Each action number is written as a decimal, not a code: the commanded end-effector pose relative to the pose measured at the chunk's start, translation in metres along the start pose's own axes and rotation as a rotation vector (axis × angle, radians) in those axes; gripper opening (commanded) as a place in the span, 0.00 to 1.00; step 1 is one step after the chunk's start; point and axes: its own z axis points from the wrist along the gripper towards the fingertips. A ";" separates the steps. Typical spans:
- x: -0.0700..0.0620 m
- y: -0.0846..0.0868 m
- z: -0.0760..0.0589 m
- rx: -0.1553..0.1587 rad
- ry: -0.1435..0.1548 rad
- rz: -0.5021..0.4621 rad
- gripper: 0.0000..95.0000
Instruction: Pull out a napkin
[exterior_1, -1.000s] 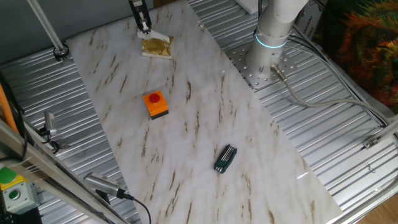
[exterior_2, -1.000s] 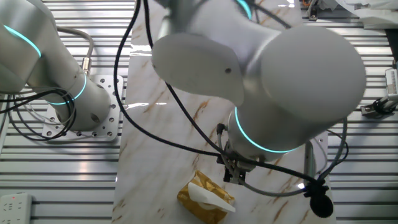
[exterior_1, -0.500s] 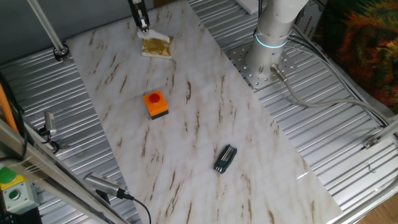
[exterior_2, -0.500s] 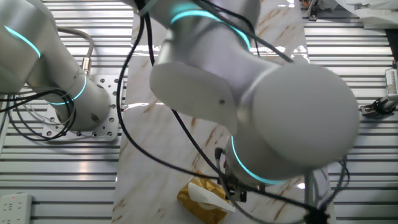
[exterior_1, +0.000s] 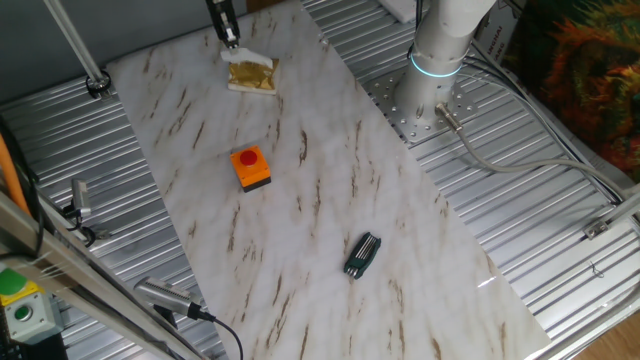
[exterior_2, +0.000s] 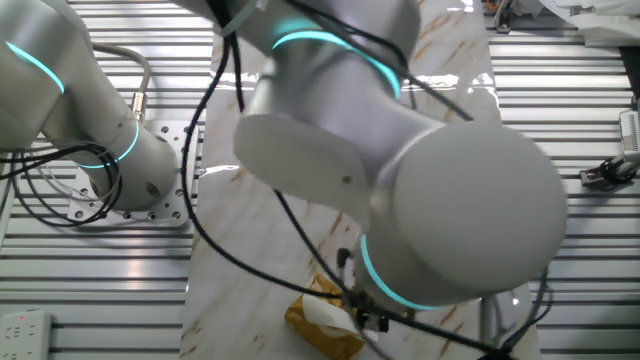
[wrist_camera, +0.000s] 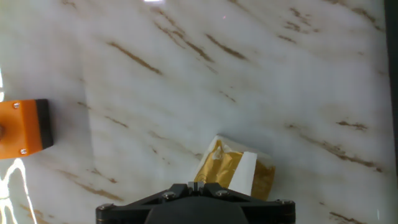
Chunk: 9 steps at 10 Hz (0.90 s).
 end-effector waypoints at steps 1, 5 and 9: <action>0.008 -0.008 0.009 -0.002 -0.014 -0.012 0.00; 0.011 -0.024 0.011 -0.013 -0.023 -0.027 0.00; 0.015 -0.036 0.013 -0.014 -0.035 -0.044 0.00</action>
